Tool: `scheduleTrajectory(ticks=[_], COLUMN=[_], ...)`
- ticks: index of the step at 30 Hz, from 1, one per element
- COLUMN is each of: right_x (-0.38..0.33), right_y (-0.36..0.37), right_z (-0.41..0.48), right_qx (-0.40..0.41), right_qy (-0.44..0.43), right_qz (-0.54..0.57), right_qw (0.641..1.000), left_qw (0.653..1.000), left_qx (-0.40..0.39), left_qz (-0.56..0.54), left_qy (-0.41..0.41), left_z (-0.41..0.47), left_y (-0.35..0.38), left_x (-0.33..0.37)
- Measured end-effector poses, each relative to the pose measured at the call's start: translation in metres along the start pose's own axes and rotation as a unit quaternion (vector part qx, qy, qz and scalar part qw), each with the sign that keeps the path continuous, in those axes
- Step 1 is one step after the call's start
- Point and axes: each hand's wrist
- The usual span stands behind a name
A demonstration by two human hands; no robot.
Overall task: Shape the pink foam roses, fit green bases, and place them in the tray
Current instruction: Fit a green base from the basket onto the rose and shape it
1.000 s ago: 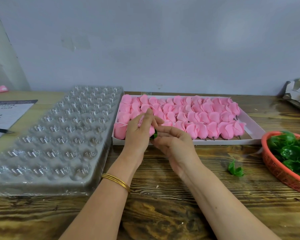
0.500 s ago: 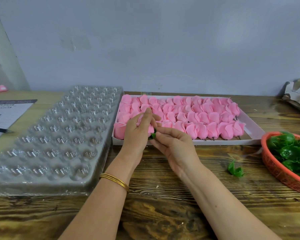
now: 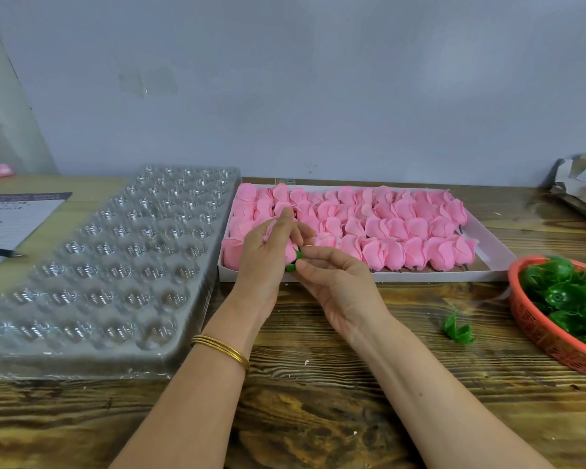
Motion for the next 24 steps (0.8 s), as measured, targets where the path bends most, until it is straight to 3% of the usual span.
scheduleTrajectory(ticks=[6, 15, 24], right_x=[-0.0004, -0.0043, -0.0002], right_y=[0.0000, -0.0023, -0.0062], right_z=[0.0006, 0.0016, 0.0036], right_qx=[0.008, -0.054, -0.050], right_qy=[0.005, 0.047, 0.057], right_qz=[-0.004, 0.067, 0.079], right_qw=[1.000, 0.995, 0.994], left_qw=[1.000, 0.999, 1.000], left_qx=[0.014, 0.031, 0.008], left_qz=[0.001, -0.021, -0.003], left_qy=[-0.011, -0.004, -0.024], left_z=[-0.0014, 0.0013, -0.0014], left_y=[0.0010, -0.0043, -0.0033], left_x=[0.0024, 0.0007, 0.0023])
Point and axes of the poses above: each hand's wrist, its own z-axis towards the middle knuckle, its own y-axis out of the palm, x = y × z, and after that the axes turned 12 degrees about -x, right-handed
